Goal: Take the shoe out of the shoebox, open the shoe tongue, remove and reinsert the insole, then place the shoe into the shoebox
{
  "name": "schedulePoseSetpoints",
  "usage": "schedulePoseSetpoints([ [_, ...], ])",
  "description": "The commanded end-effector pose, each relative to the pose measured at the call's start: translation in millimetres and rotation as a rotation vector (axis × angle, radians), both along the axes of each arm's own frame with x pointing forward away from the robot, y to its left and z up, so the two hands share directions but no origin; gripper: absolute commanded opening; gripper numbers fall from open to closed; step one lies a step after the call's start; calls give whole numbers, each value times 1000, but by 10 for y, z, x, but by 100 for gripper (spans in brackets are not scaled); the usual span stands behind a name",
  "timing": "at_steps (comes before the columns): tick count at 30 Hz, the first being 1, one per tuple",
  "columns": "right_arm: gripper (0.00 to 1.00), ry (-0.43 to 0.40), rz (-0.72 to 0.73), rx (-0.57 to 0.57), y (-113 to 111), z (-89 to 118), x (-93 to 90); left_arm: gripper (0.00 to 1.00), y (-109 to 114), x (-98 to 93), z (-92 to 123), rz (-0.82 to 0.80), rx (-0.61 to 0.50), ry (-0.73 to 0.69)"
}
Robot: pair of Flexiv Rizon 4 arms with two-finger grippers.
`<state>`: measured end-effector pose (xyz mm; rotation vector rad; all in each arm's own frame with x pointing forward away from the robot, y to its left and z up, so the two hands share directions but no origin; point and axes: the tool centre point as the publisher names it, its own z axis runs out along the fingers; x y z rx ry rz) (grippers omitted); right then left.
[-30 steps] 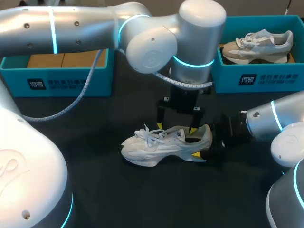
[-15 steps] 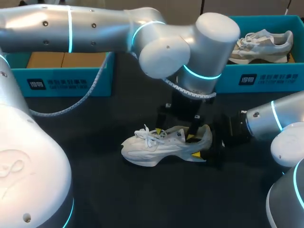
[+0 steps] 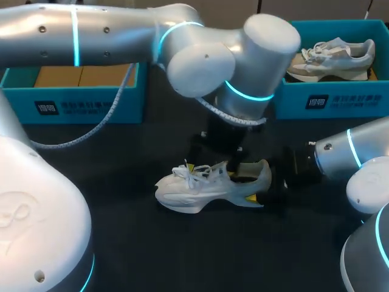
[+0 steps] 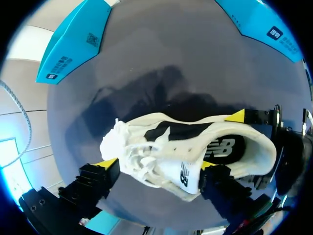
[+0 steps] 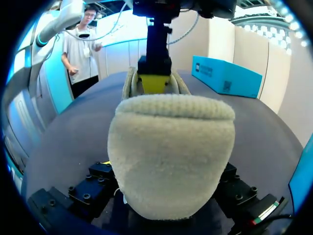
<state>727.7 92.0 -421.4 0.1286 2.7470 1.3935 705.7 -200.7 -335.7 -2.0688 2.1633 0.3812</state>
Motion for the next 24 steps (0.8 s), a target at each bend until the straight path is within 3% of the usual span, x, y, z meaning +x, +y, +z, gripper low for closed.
schedulePoseSetpoints([
  [1,0,0,-1,-3,-20,-31,25,58,239,-1,168,4,-80,26],
  [4,0,0,-1,-3,-20,-31,25,33,286,-21,225,4,-126,71],
  [7,0,0,-1,-3,-20,-31,25,0,329,-53,254,-1,-167,116],
  [13,0,0,-1,-3,-20,-31,25,0,453,-77,277,-7,-243,177],
  [24,0,0,-1,-3,-20,-31,25,0,730,-125,96,27,-222,149],
])
